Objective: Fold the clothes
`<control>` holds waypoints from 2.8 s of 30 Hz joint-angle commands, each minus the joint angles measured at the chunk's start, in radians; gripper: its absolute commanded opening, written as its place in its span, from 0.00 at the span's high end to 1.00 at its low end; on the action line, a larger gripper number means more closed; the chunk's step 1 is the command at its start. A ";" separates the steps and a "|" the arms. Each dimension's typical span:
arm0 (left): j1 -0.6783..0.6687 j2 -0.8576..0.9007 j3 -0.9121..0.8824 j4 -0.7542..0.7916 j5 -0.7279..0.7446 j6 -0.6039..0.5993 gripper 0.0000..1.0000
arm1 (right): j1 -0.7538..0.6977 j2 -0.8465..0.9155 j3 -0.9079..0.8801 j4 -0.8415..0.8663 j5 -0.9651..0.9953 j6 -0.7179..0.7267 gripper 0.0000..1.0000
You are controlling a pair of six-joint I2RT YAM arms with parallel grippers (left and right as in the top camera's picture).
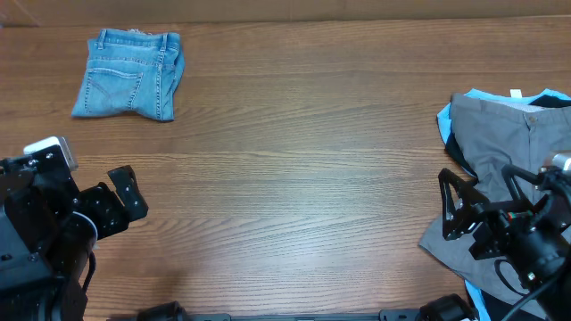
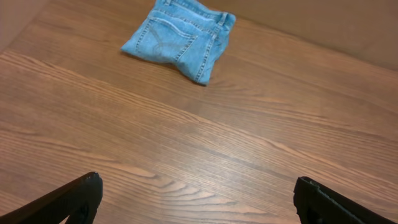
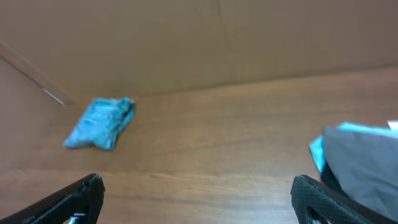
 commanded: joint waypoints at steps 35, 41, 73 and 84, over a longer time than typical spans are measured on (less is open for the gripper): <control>-0.006 0.007 0.004 0.001 -0.029 0.007 0.00 | -0.084 -0.423 -0.856 0.661 0.126 -0.101 0.00; -0.006 0.007 0.004 0.001 -0.029 0.007 0.00 | -0.084 -0.608 -1.128 0.868 0.119 0.006 0.00; -0.006 0.007 0.004 0.001 -0.029 0.007 0.00 | -0.084 -0.740 -1.522 1.163 0.119 0.027 0.00; -0.006 0.007 0.004 0.001 -0.029 0.007 0.00 | -0.084 -0.740 -1.522 1.163 0.119 0.027 0.00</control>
